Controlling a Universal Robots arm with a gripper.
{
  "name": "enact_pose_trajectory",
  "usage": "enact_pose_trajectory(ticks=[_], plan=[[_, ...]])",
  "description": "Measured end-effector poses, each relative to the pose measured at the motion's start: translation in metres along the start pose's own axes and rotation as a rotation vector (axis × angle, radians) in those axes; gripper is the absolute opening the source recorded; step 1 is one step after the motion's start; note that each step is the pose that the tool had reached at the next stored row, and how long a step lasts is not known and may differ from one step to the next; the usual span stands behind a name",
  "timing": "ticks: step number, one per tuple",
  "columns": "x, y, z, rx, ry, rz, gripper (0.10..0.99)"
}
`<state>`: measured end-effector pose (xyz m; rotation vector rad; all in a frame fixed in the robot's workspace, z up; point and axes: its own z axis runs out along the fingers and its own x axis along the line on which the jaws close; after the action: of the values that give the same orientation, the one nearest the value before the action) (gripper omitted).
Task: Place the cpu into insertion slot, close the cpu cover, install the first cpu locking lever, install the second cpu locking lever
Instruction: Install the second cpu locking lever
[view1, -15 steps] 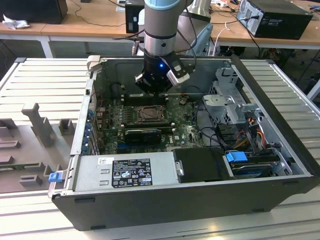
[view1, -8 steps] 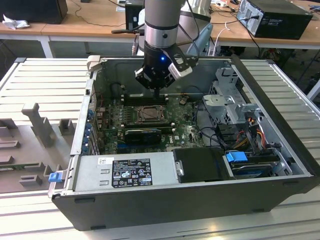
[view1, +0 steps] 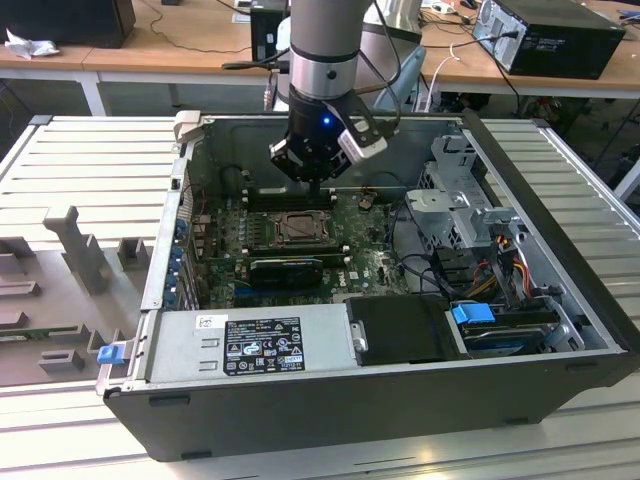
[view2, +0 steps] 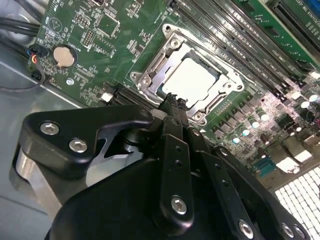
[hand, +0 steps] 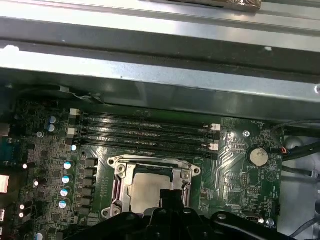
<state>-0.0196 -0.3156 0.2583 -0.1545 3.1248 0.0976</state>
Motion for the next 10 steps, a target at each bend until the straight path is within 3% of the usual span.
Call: enact_pose_trajectory(ticks=[3, 10], plan=[[0.0001, -0.0012, -0.0024, 0.0, -0.0001, 0.0, 0.106], [0.0014, -0.0141, -0.0029, 0.0, 0.0, 0.0, 0.106]])
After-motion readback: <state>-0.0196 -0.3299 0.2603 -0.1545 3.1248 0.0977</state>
